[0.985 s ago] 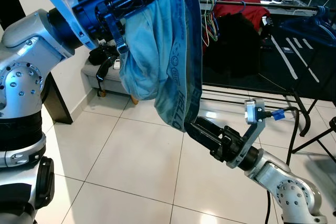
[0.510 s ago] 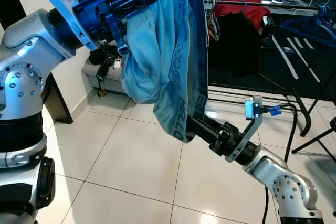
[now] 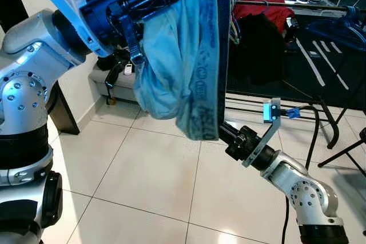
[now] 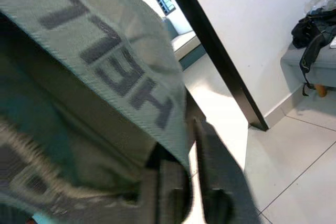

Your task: Hang hanger

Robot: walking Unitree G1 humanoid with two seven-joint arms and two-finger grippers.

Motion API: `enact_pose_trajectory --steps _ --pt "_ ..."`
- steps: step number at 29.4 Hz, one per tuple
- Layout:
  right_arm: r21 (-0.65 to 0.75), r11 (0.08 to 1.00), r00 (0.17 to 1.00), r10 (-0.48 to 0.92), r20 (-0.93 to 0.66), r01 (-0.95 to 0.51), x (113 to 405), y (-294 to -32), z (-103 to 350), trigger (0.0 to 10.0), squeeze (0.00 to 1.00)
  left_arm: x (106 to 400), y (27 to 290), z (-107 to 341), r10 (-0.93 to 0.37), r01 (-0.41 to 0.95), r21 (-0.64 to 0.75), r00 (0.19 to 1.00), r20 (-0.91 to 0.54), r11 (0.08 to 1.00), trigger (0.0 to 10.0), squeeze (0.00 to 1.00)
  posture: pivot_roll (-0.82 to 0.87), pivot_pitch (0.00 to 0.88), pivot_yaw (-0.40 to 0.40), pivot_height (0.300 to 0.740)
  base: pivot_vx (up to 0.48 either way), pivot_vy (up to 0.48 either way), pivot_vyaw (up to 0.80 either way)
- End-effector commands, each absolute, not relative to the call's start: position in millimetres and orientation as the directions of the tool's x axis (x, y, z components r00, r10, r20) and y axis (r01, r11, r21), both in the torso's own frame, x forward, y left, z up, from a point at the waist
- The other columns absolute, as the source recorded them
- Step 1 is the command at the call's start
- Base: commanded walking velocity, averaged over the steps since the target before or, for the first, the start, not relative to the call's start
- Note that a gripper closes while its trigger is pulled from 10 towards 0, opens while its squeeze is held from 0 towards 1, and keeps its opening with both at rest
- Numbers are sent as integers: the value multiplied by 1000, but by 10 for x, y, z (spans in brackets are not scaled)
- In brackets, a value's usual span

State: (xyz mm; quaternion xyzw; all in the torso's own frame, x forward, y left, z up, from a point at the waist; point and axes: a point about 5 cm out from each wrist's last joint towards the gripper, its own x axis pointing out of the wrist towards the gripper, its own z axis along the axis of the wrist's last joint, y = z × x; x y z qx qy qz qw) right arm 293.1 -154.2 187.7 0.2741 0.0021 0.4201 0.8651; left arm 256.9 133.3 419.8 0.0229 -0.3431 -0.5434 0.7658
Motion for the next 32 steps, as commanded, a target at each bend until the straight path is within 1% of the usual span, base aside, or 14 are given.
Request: enact_pose_trajectory --steps 1,3,6,9,11,13,16,20,21,22,23,24,26,32 --pt "464 501 652 712 259 -731 2919 -1627 1959 0 0 2659 1455 4132 -837 771 414 267 478 483 10000 0 18 40 -24 740 0 0 0" --pt "464 501 652 712 259 -731 2919 -1627 1959 0 0 2659 1455 4132 -837 771 414 267 478 483 10000 0 18 40 -24 740 0 0 0" --pt "447 482 641 689 337 -753 2861 -1849 2180 0 0 2888 1664 3901 -805 625 508 476 355 593 10000 0 15 49 -26 740 0 0 0" --pt "446 478 641 676 363 -757 2850 -1921 2251 0 0 2942 1715 3824 -791 576 555 531 304 600 10000 0 15 49 -26 740 0 0 0" --pt "450 461 642 606 470 -765 2832 -2145 2482 0 0 3028 1838 3648 -758 499 635 612 224 590 10000 0 11 57 -23 740 0 0 0" --pt "450 461 642 606 470 -765 2832 -2145 2482 0 0 3028 1838 3648 -758 499 635 612 224 590 10000 0 11 57 -23 740 0 0 0" --pt "472 555 727 481 490 -685 2920 -2400 2621 0 0 2931 1885 3503 -794 549 609 557 244 572 10000 0 -1 63 -22 740 0 0 0" --pt "497 606 781 418 464 -620 2980 -2515 2589 0 0 2834 1921 3458 -823 603 576 507 258 552 10000 0 7 70 -33 740 0 0 0" --pt "535 640 830 360 425 -551 3042 -2596 2509 0 0 2675 1959 3443 -870 681 542 417 265 492 10000 0 11 73 -35 740 0 0 0" --pt "535 640 830 360 425 -551 3042 -2596 2509 0 0 2675 1959 3443 -870 681 542 417 265 492 10000 0 11 73 -35 740 0 0 0" --pt "566 658 865 319 388 -497 3085 -2642 2417 0 0 2538 1992 3444 -906 741 521 332 263 422 10000 0 15 74 -39 740 0 0 0" --pt "566 658 865 319 388 -497 3085 -2642 2417 0 0 2538 1992 3444 -906 741 521 332 263 422 10000 0 15 74 -39 740 0 0 0" --pt "625 658 905 253 343 -421 3135 -2699 2284 0 0 2335 2029 3429 -950 812 507 175 260 288 10000 0 15 76 -39 740 0 0 0" --pt "661 639 917 222 332 -394 3145 -2733 2255 0 0 2323 2036 3301 -973 808 543 165 163 228 10000 0 12 77 -39 740 0 0 0"
